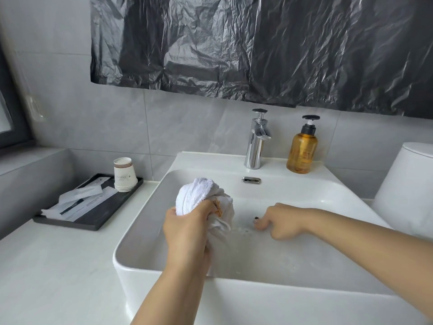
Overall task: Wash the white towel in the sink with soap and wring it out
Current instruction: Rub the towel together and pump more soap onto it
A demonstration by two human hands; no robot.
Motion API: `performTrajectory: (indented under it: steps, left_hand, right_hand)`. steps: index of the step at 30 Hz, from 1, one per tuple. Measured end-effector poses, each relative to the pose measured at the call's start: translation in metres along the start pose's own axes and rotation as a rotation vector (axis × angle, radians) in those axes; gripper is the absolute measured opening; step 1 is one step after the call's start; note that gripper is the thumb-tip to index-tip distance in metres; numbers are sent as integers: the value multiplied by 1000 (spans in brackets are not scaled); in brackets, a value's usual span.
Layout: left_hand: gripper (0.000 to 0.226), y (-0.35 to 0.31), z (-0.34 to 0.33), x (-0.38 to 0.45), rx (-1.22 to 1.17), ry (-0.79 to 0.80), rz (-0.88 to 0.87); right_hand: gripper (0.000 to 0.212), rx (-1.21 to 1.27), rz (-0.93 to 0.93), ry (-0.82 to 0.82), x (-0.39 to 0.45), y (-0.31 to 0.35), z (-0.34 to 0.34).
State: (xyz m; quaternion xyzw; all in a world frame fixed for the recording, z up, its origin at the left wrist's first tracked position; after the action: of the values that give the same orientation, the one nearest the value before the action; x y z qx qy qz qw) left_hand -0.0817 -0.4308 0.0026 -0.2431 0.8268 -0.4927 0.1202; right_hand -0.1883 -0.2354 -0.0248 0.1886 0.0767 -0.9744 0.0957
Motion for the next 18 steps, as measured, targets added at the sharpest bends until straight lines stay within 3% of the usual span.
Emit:
performTrajectory:
  steps: [3,6,10,12,18]
  left_hand:
    - [17,0,-5,0,12,46,-20]
    - [43,2,-6,0,27,63,-15]
    - [55,5,-9,-1,52,80,12]
    - [51,6,-9,0,69,87,20]
    - [40,9,-7,1,110,77,29]
  right_hand:
    - [60,56,6,2,-4,3,5]
    - [51,141,6,-61,-4,3,8]
    - [32,278,25,-211,-8,-10,21]
    - [23,296,39,-345,-17,-17,38]
    - [8,620,51,-958,-70,-45,157]
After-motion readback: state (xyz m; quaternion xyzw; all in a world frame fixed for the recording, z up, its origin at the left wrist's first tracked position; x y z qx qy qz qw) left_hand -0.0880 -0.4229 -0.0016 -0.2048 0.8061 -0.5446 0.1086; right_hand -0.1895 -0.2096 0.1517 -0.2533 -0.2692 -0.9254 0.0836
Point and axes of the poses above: each hand's wrist, its own x-axis towards the middle knuckle, its own z-axis out of the back of the hand, y = z × x, the point moved 9 cm from there along x, towards the middle knuckle, and after that the axes turned 14 degrees about -z, right-handed, at the moved point
